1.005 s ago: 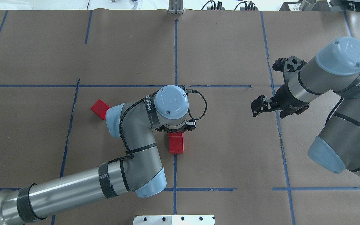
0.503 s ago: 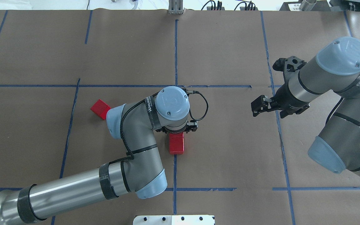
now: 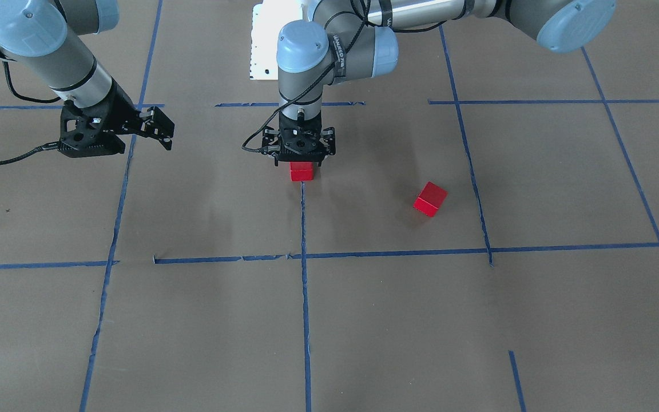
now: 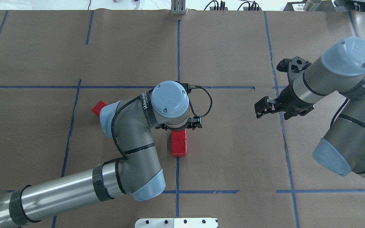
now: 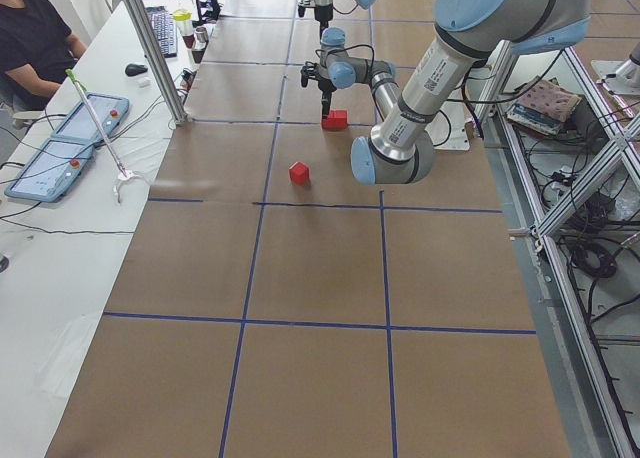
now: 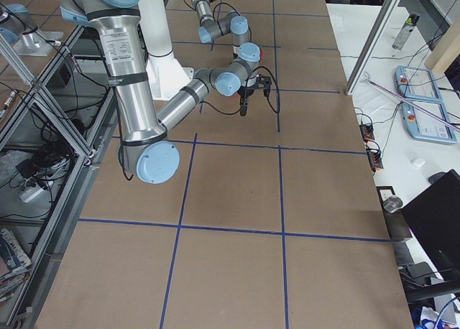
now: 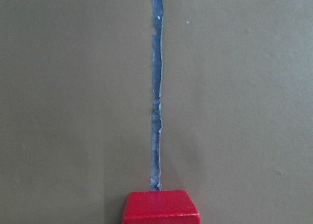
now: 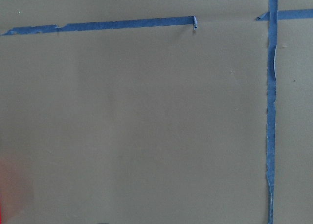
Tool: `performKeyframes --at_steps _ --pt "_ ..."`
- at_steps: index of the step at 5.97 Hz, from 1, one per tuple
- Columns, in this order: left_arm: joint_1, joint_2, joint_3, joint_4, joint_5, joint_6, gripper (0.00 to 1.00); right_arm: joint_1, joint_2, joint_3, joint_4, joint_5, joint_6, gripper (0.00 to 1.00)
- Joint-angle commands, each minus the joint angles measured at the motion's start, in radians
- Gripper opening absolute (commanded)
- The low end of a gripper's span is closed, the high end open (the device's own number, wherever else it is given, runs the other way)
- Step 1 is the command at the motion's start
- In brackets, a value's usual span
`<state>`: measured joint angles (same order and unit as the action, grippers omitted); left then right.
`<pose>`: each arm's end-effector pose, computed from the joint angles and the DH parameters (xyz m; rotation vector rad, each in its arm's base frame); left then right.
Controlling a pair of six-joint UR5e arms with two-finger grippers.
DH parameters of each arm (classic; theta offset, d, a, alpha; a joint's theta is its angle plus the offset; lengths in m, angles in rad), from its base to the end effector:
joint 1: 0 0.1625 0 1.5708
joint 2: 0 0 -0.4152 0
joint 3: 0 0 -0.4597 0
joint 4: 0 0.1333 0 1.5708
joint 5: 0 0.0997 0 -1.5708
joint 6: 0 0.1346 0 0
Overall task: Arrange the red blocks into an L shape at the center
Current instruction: 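Open the left gripper and lift it away from the stacked pair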
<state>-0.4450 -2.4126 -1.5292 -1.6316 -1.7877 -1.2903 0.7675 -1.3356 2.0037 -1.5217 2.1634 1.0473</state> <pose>0.6723 -0.4362 0.1193 0.1142 0.8737 -0.0603 -0.3959 -0.4627 0.3001 -0.0341 -0.8948 0.0150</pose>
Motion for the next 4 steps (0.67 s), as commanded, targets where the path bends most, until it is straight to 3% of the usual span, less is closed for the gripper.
performKeyframes --at_steps 1,3,4 --pt "-0.078 0.143 -0.140 0.003 -0.009 0.145 1.00 0.003 -0.028 0.018 0.000 0.003 -0.001 1.00" --pt "-0.185 0.268 -0.173 -0.045 -0.015 0.482 1.00 0.003 -0.031 0.024 0.000 0.004 -0.001 1.00" --pt "-0.251 0.323 -0.174 -0.057 -0.118 0.611 1.00 0.001 -0.033 0.030 0.002 0.003 -0.001 1.00"
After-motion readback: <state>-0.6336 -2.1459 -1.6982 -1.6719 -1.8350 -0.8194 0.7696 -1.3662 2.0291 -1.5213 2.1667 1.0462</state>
